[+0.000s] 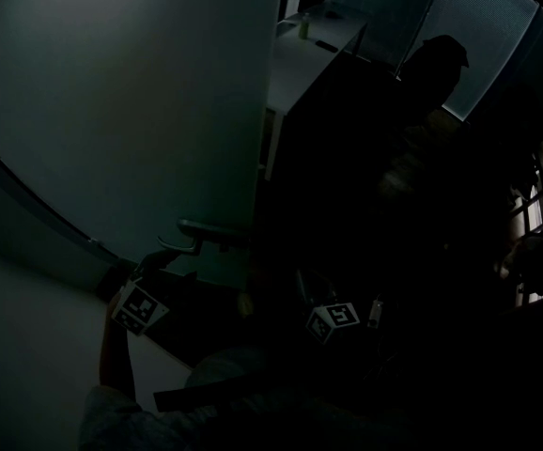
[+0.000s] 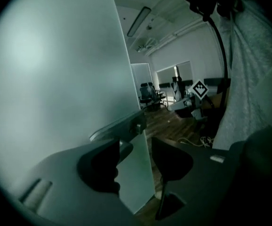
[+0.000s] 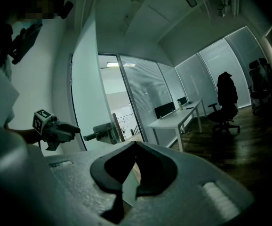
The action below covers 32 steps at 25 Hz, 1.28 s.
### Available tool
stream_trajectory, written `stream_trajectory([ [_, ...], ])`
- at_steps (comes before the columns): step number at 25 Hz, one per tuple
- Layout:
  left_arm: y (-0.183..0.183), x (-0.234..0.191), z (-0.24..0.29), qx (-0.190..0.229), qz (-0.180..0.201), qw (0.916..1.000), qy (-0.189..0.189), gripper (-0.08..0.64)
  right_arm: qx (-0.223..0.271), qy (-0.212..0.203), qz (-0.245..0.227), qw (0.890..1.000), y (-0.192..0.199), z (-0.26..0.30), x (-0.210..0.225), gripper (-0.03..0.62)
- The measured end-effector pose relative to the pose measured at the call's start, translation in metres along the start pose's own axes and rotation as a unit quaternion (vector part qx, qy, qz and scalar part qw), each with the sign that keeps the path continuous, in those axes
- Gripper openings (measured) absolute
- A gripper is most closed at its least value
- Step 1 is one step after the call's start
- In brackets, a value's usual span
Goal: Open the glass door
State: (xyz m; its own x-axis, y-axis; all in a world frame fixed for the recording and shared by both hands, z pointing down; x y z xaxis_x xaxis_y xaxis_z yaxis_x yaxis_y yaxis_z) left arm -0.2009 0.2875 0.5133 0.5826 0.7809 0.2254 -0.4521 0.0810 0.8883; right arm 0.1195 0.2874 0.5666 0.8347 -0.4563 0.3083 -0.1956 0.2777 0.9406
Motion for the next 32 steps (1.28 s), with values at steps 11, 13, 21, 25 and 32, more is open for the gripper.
stream_trajectory([
  [11, -0.014, 0.043, 0.008, 0.117, -0.114, 0.9864, -0.010, 0.166, 0.001, -0.010, -0.004, 1.000, -0.005, 0.003, -0.010, 0.003],
  [13, -0.017, 0.048, 0.009, 0.131, -0.121, 0.9839, -0.014, 0.158, 0.005, -0.014, -0.006, 1.000, -0.007, 0.002, -0.012, 0.003],
  [21, -0.028, 0.061, 0.010, 0.173, -0.154, 0.9710, -0.060, 0.029, 0.022, -0.028, -0.022, 0.999, -0.024, -0.007, -0.020, 0.003],
  [25, -0.030, 0.064, 0.013, 0.175, -0.148, 0.9711, -0.066, 0.005, 0.026, -0.035, -0.031, 0.999, -0.027, -0.009, -0.024, 0.002],
  [32, -0.027, 0.061, 0.014, 0.169, -0.144, 0.9724, -0.072, 0.003, 0.026, -0.047, -0.038, 0.998, -0.026, -0.010, -0.028, 0.002],
])
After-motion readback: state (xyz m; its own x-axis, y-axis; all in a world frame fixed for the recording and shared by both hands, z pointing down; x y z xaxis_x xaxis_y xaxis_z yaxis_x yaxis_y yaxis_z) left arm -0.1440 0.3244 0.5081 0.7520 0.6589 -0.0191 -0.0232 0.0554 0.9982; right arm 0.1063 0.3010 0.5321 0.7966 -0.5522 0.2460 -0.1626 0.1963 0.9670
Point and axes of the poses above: the fingertips, and each gripper's own axes: z forward along the fingers, x to its right, y out of its underside, the point moved 7 cm from there along -z, backward along the fingers, and after that the axes turned 2 degrees about x, right-handed, at the moved point
